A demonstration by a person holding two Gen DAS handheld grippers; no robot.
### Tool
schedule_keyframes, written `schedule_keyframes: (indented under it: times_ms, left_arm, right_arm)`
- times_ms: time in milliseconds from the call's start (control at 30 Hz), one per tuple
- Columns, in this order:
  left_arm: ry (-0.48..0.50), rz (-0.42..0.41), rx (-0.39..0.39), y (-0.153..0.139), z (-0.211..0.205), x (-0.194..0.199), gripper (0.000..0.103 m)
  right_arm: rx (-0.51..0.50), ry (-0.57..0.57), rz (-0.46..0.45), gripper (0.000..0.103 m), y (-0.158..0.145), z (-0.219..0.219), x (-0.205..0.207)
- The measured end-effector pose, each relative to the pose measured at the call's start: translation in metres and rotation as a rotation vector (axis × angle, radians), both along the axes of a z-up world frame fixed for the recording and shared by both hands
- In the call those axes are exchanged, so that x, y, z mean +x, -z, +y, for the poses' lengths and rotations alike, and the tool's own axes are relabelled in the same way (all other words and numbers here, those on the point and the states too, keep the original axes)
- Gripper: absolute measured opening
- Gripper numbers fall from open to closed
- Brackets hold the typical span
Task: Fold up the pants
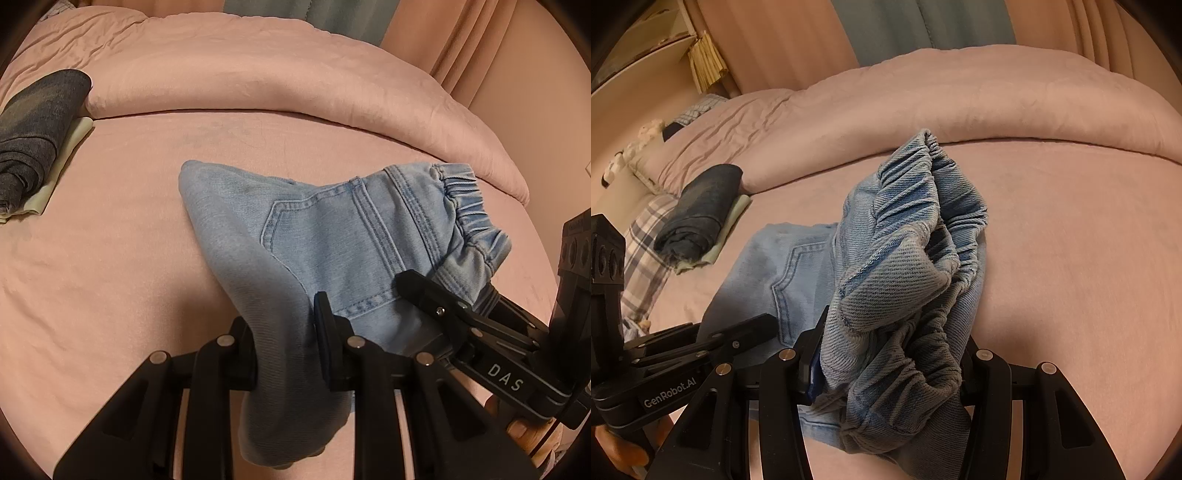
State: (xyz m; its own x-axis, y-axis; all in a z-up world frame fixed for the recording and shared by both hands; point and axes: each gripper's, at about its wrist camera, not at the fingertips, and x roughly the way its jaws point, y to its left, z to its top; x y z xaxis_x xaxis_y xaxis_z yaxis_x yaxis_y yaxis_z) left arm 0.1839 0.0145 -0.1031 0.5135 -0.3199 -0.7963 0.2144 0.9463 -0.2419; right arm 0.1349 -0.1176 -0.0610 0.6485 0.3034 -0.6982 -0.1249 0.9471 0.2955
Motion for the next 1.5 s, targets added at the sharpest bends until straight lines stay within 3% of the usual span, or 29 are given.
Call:
schedule_keyframes:
  times_ms: [300, 367, 433, 500, 600, 700, 767, 900, 967, 1033, 1100, 1267, 1367, 1500]
  left_arm:
    - [-0.018, -0.016, 0.067, 0.004, -0.004, -0.001, 0.031]
    - [-0.032, -0.025, 0.090, 0.007, -0.001, -0.001, 0.035]
    - [-0.057, -0.021, 0.107, 0.011, 0.005, -0.001, 0.046]
    - [-0.075, -0.022, 0.111, 0.013, 0.013, -0.003, 0.047]
    - [-0.111, -0.070, 0.146, 0.004, 0.021, -0.013, 0.046]
    - [-0.143, -0.180, 0.148, -0.015, 0.029, -0.032, 0.047]
    - [-0.105, -0.227, 0.102, -0.024, 0.026, -0.046, 0.049]
    - [-0.007, -0.231, 0.110, -0.034, 0.005, -0.066, 0.050]
    - [0.011, -0.239, 0.122, -0.044, 0.000, -0.079, 0.062]
    - [0.008, -0.264, 0.131, -0.061, -0.001, -0.098, 0.090]
    - [-0.005, -0.270, 0.121, -0.077, 0.004, -0.114, 0.103]
    - [-0.064, -0.171, 0.089, -0.105, 0.019, -0.147, 0.102]
    - [-0.073, -0.148, 0.050, -0.119, 0.029, -0.166, 0.102]
    - [-0.107, -0.179, 0.118, -0.140, 0.030, -0.188, 0.102]
  right_arm:
    - [-0.007, 0.019, 0.023, 0.053, 0.000, -0.001, 0.003]
    - [-0.021, 0.028, 0.034, 0.063, 0.001, -0.002, 0.006]
    - [-0.059, 0.063, 0.057, 0.071, 0.003, -0.007, 0.006]
    - [-0.074, 0.093, 0.073, 0.072, 0.007, -0.014, 0.003]
    - [-0.113, 0.134, 0.032, 0.078, -0.002, -0.028, -0.014]
    - [-0.118, 0.154, -0.030, 0.080, -0.017, -0.034, -0.029]
    - [-0.163, 0.179, -0.105, 0.080, -0.032, -0.029, -0.042]
    - [-0.140, 0.127, -0.162, 0.080, -0.051, -0.016, -0.064]
    - [-0.149, 0.086, -0.194, 0.080, -0.067, -0.006, -0.085]
    - [-0.156, 0.061, -0.205, 0.081, -0.079, 0.000, -0.101]
    - [-0.150, 0.046, -0.204, 0.084, -0.093, 0.002, -0.119]
    - [-0.158, 0.053, -0.219, 0.102, -0.122, 0.000, -0.149]
    - [-0.204, 0.050, -0.243, 0.102, -0.143, 0.004, -0.170]
    - [-0.187, 0.038, -0.234, 0.102, -0.158, 0.002, -0.181]
